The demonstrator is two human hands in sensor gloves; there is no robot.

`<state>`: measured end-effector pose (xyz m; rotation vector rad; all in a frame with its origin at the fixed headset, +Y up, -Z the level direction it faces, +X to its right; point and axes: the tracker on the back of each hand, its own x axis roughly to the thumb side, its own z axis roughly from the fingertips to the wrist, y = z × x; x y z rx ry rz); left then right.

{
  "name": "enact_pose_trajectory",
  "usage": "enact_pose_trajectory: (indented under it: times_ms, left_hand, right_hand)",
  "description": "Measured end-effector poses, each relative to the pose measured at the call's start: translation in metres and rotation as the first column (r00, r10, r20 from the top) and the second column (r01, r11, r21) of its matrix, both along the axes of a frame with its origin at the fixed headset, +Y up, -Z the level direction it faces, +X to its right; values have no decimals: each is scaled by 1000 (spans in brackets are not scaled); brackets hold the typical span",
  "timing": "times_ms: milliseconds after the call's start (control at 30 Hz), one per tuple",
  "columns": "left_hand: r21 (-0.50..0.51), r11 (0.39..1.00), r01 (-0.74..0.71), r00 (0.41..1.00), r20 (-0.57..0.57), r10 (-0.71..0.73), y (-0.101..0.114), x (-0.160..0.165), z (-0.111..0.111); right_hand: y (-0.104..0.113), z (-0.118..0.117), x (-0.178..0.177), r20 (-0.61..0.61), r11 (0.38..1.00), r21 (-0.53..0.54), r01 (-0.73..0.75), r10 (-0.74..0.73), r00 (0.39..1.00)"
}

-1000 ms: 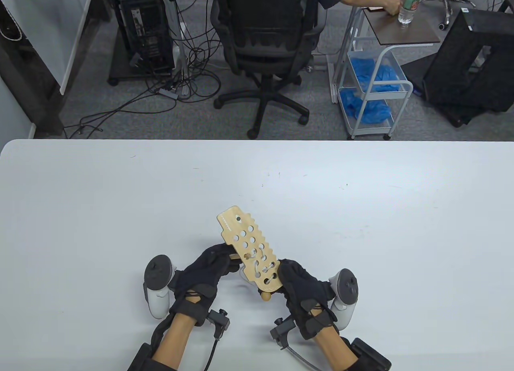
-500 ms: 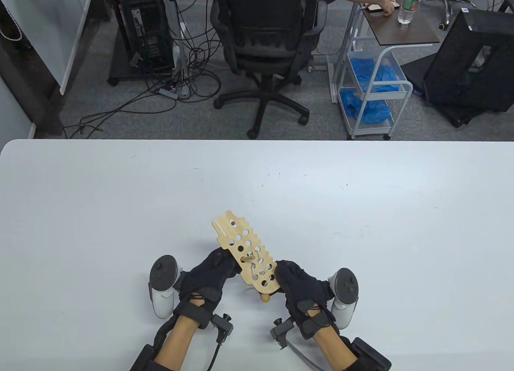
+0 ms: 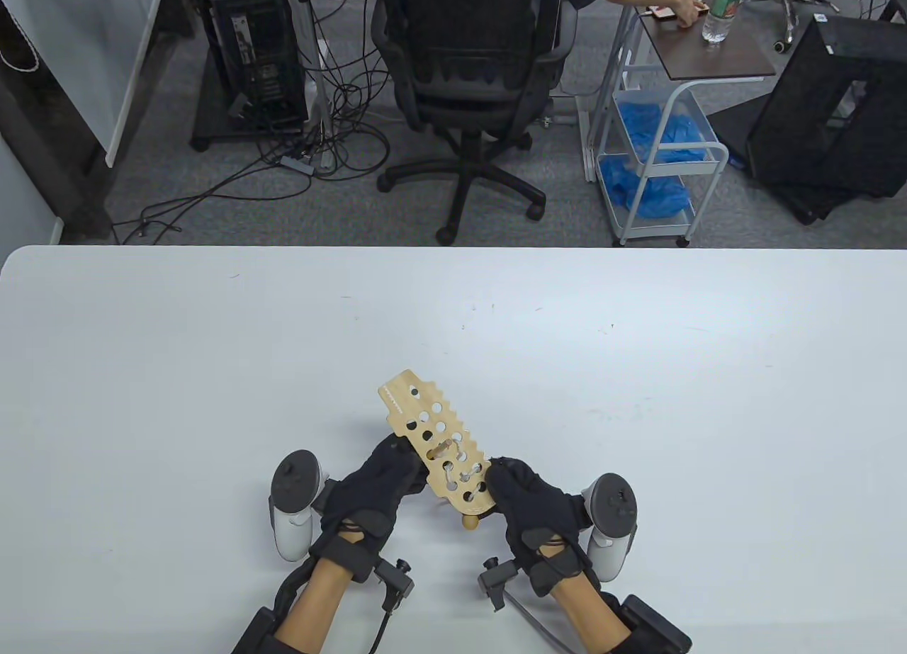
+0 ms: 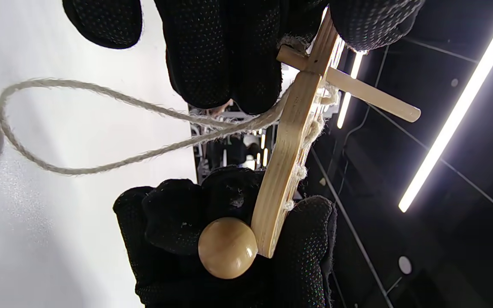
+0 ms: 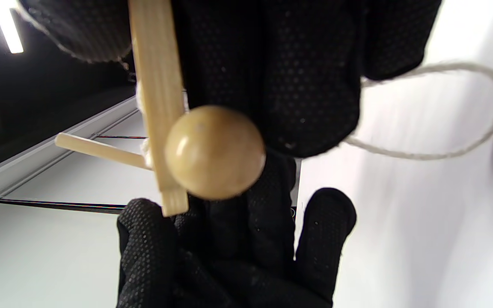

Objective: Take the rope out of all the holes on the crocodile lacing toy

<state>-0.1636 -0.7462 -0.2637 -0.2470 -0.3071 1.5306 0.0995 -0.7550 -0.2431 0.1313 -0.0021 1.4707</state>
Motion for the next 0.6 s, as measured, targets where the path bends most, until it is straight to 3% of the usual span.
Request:
enact_pose_trajectory:
  times_ms: [300, 600]
  left_hand:
    - [-9, 1000, -16, 1000, 8, 16, -1, 1, 0]
    - [-83, 988, -127, 991, 41, 131, -8, 2, 0]
  right_hand:
    - [6, 1, 1, 31, 995, 45, -86, 84, 996]
    - [15, 3, 0, 65, 970, 123, -210, 203, 977]
